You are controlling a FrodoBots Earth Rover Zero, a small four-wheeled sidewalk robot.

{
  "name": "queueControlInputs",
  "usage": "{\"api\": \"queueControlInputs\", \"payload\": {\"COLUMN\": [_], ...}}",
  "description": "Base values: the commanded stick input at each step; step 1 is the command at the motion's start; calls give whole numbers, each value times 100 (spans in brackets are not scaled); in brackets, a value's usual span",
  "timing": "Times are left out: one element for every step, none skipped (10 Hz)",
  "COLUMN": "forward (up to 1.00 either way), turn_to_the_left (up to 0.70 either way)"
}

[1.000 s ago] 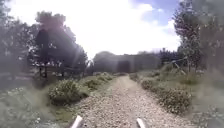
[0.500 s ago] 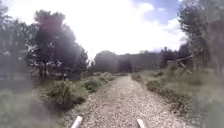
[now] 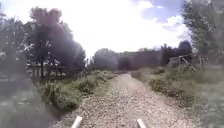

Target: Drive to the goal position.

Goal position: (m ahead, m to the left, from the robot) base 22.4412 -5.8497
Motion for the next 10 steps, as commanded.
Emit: {"api": "queueControlInputs", "payload": {"forward": [70, 70, 70, 70, 70, 70, 70, 70, 70, 70], "turn_to_the_left": [0, 0, 0, 0, 0, 0, 0, 0, 0, 0]}}
